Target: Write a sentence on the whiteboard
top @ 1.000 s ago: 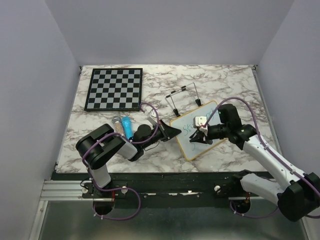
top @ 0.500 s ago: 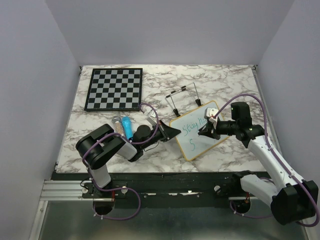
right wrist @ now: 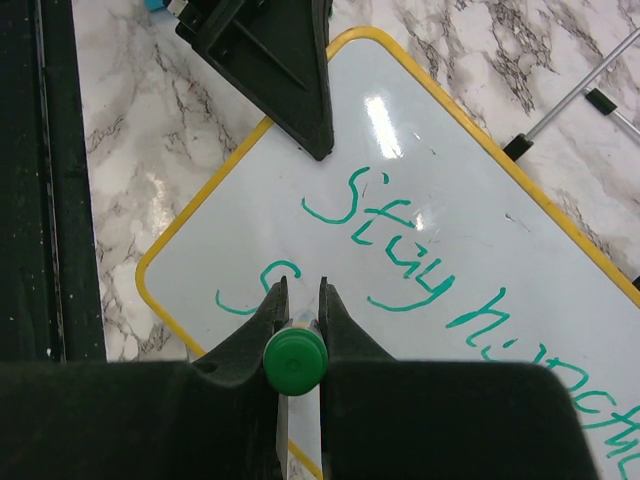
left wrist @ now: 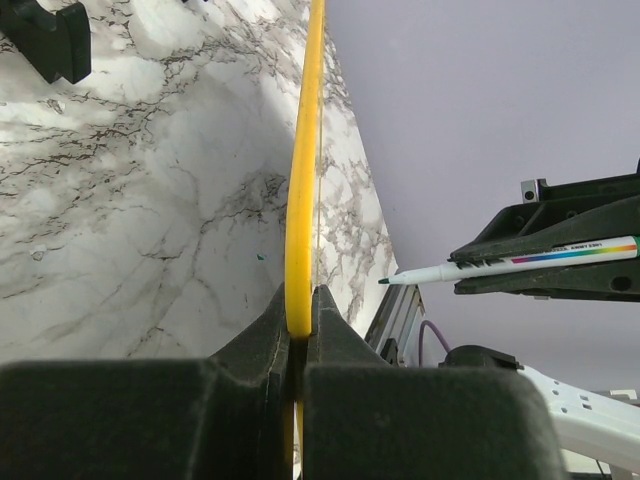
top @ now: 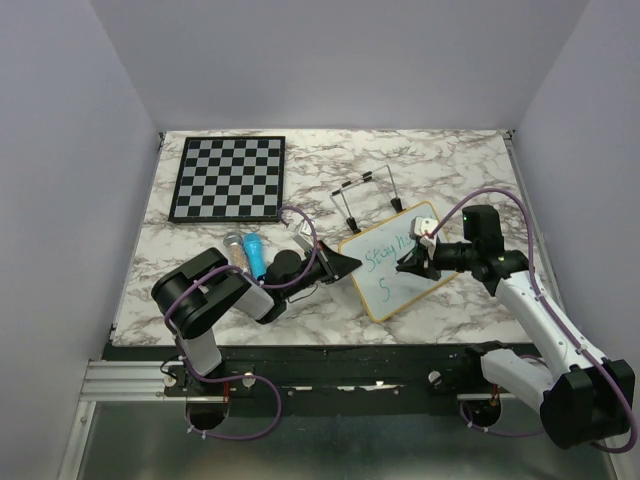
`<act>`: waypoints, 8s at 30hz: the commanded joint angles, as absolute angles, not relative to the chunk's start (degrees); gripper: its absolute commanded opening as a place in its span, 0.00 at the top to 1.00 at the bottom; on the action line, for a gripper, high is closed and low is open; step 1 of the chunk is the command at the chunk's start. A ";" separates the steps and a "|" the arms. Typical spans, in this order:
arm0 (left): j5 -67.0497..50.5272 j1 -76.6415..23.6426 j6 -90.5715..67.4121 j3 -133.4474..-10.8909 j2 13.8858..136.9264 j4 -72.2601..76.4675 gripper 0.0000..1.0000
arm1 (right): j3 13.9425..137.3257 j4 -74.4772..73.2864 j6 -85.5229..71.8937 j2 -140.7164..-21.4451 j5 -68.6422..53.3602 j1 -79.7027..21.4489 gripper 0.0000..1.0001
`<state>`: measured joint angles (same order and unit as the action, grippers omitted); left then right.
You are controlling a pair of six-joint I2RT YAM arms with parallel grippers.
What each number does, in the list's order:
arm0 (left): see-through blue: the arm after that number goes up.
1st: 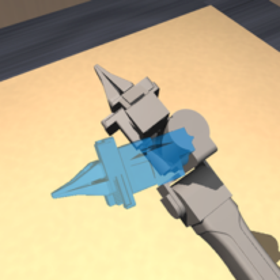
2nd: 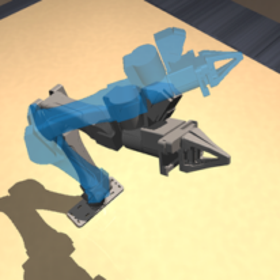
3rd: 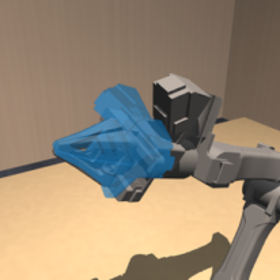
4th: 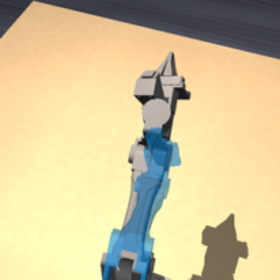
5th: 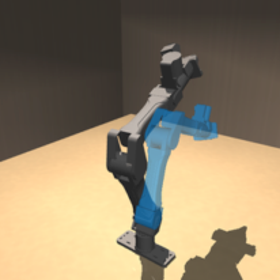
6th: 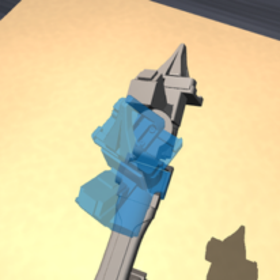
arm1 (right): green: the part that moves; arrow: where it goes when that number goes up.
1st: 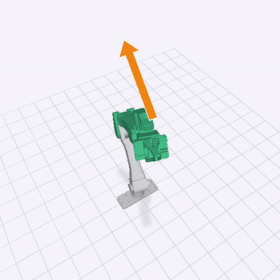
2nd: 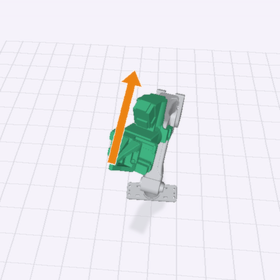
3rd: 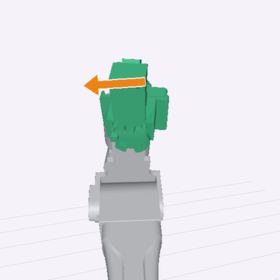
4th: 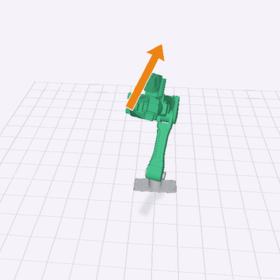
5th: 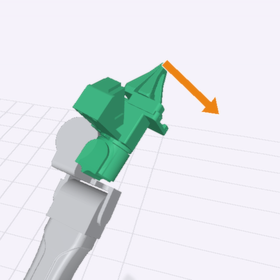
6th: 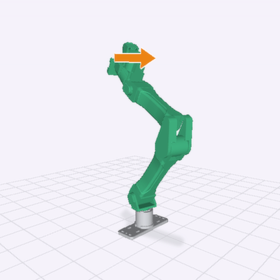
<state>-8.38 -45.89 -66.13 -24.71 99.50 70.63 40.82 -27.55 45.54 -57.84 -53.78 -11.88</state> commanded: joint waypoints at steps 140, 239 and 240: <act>-6.94 -47.02 -66.09 -23.99 99.58 78.22 1.00 | 35.42 -23.89 51.23 -61.79 -48.25 -15.64 0.99; -7.91 -47.02 -65.48 -23.90 100.37 79.19 1.00 | 40.00 -29.81 55.74 -63.55 -57.13 -4.57 0.99; -8.00 -46.93 -65.57 -23.99 100.46 79.19 1.00 | 39.73 -29.01 55.20 -63.46 -57.13 -4.48 0.99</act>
